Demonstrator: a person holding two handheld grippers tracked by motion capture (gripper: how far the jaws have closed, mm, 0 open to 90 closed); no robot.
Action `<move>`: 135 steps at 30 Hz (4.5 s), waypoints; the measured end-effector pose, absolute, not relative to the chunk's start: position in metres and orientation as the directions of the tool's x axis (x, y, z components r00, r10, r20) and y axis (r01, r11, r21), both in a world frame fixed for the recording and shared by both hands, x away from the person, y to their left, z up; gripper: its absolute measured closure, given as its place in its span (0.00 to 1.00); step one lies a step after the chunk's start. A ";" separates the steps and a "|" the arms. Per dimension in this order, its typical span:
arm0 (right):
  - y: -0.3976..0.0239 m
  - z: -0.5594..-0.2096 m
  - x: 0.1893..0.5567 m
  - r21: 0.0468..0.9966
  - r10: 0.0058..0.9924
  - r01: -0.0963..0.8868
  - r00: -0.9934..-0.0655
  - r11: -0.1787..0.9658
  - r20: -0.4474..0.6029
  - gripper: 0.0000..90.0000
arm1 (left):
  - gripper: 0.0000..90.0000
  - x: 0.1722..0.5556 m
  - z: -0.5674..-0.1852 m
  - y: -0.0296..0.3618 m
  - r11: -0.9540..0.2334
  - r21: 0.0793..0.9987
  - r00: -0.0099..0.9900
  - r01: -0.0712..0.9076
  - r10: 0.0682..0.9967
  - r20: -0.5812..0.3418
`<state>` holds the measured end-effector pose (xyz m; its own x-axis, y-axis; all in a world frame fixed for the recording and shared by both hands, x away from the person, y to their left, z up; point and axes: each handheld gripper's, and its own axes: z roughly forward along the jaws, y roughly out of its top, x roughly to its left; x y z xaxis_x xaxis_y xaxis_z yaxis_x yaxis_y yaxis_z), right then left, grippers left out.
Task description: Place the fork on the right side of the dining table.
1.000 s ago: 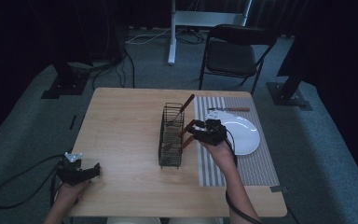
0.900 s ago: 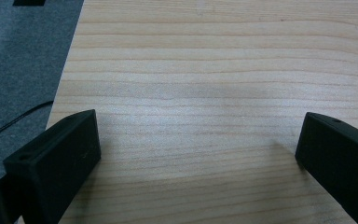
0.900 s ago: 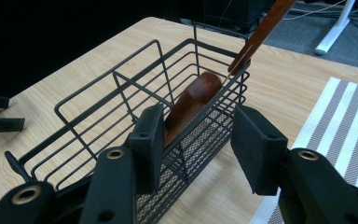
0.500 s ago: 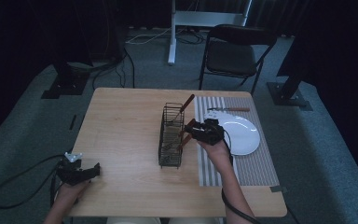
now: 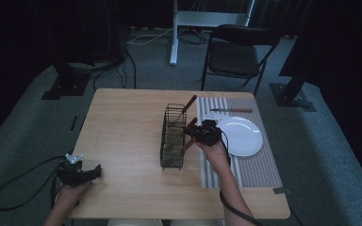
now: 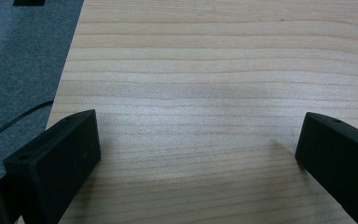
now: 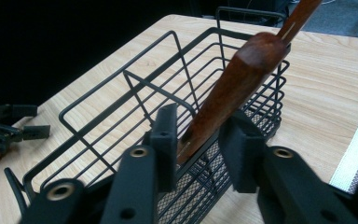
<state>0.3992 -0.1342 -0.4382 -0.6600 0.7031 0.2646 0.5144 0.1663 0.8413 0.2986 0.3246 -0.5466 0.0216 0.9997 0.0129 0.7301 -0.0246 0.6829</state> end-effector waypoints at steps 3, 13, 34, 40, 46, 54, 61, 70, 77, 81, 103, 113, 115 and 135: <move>-0.134 -0.437 0.397 0.843 0.698 0.509 -0.668 0.174 0.259 0.80 | 0.00 0.299 -0.547 0.325 -0.025 0.683 0.022 0.730 1.000 0.013; -0.137 -0.429 0.390 0.859 0.644 0.475 -0.721 0.190 0.256 0.89 | 0.00 0.299 -0.547 0.325 -0.026 0.683 0.022 0.730 1.000 0.014; -0.148 -0.373 0.363 0.909 0.637 0.369 -0.752 0.194 0.170 0.90 | 0.00 0.299 -0.547 0.325 -0.026 0.683 0.022 0.730 1.000 0.014; -0.153 -0.355 0.355 0.921 0.641 0.338 -0.754 0.194 0.142 0.90 | 0.00 0.299 -0.546 0.325 -0.026 0.682 0.022 0.731 1.000 0.014; -0.161 -0.336 0.347 0.938 0.639 0.306 -0.757 0.163 0.136 0.90 | 0.00 0.299 -0.546 0.325 -0.026 0.682 0.022 0.731 1.000 0.014; -0.180 -0.309 0.332 0.960 0.654 0.250 -0.748 0.123 0.112 0.90 | 0.00 0.299 -0.547 0.324 -0.024 0.683 0.021 0.730 1.000 0.012; -0.205 -0.297 0.318 0.971 0.697 0.221 -0.711 0.092 0.095 0.90 | 0.00 0.299 -0.546 0.325 -0.025 0.682 0.022 0.731 1.000 0.013; -0.248 -0.318 0.304 0.962 0.776 0.264 -0.622 0.077 0.108 0.90 | 0.00 0.299 -0.546 0.325 -0.026 0.682 0.022 0.730 1.000 0.014; -0.270 -0.371 0.295 0.929 0.834 0.368 -0.525 0.043 0.169 0.90 | 0.00 0.299 -0.547 0.325 -0.025 0.683 0.022 0.730 1.000 0.013; -0.277 -0.402 0.291 0.907 0.839 0.422 -0.494 0.001 0.228 0.90 | 0.00 0.299 -0.546 0.325 -0.025 0.682 0.022 0.731 1.000 0.013; -0.302 -0.476 0.270 0.824 0.823 0.549 -0.401 -0.136 0.403 0.90 | 0.00 0.299 -0.547 0.324 -0.023 0.683 0.020 0.730 1.000 0.011; -0.323 -0.492 0.270 0.792 0.821 0.583 -0.356 -0.180 0.448 0.84 | 0.00 0.299 -0.547 0.324 -0.023 0.683 0.020 0.730 1.000 0.012; -0.326 -0.494 0.271 0.792 0.834 0.591 -0.353 -0.154 0.425 0.81 | 0.00 0.299 -0.547 0.324 -0.023 0.683 0.020 0.730 1.000 0.012; -0.351 -0.524 0.276 0.753 0.843 0.648 -0.339 -0.112 0.418 0.77 | 0.00 0.298 -0.547 0.324 -0.019 0.684 0.017 0.730 1.000 0.010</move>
<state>0.2765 -0.3515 -0.5237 -0.3393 0.8429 0.4176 0.6483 -0.1122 0.7531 0.2983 0.3241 -0.5466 0.0169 0.9998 0.0104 0.7296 -0.0194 0.6836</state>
